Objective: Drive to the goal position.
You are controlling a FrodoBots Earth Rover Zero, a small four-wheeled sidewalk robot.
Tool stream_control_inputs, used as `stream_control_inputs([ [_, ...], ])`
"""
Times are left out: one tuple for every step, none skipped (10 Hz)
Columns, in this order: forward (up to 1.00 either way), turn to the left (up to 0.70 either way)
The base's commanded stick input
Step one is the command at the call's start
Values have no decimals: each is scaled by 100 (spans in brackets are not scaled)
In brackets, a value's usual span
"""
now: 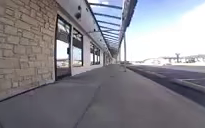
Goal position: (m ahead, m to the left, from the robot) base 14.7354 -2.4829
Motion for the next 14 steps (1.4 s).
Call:
stream_control_inputs([
  [70,0],
  [70,0],
  [70,0],
  [70,0],
  [80,0],
  [85,0],
  [85,0],
  [85,0],
  [85,0],
  [85,0],
  [85,0],
  [85,0],
  [85,0],
  [85,0],
])
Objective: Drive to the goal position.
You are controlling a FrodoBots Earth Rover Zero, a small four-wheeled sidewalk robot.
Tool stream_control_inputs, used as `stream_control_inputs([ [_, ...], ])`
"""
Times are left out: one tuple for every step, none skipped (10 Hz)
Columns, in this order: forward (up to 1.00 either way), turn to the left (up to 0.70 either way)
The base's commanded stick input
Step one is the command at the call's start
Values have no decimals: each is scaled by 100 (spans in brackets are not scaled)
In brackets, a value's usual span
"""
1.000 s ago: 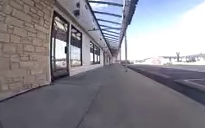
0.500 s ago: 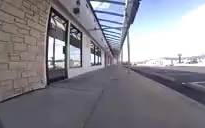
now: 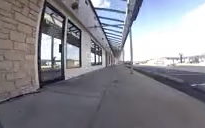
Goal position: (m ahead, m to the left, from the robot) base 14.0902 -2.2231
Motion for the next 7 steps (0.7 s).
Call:
stream_control_inputs([
  [85,0],
  [85,0],
  [85,0],
  [85,0],
  [85,0],
  [85,0],
  [85,0],
])
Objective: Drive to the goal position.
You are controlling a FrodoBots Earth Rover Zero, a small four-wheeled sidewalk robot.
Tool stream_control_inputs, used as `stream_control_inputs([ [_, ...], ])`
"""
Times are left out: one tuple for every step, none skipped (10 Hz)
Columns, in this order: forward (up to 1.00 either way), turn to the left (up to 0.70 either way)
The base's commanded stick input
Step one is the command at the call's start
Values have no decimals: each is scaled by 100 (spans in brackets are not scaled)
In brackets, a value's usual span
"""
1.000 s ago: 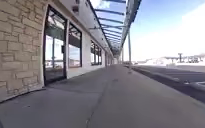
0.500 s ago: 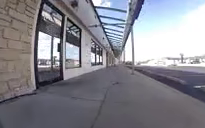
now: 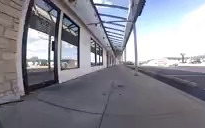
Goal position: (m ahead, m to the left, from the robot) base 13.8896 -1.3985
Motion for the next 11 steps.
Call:
stream_control_inputs([
  [85,0],
  [85,-27],
  [85,-26],
  [85,-20],
  [85,-14],
  [85,-9],
  [85,-3],
  [85,0],
  [85,0],
  [85,0],
  [85,0],
])
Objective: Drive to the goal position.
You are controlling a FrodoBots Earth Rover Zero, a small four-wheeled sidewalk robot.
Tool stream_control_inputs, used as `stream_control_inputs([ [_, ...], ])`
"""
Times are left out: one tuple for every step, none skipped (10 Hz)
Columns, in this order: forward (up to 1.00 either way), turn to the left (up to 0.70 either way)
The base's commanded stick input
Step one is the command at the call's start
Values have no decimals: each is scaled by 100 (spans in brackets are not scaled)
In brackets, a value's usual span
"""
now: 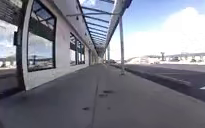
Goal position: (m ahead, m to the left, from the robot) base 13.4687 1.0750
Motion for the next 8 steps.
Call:
stream_control_inputs([
  [85,0],
  [85,0],
  [85,0],
  [85,0],
  [85,0],
  [85,0],
  [85,0],
  [85,0],
])
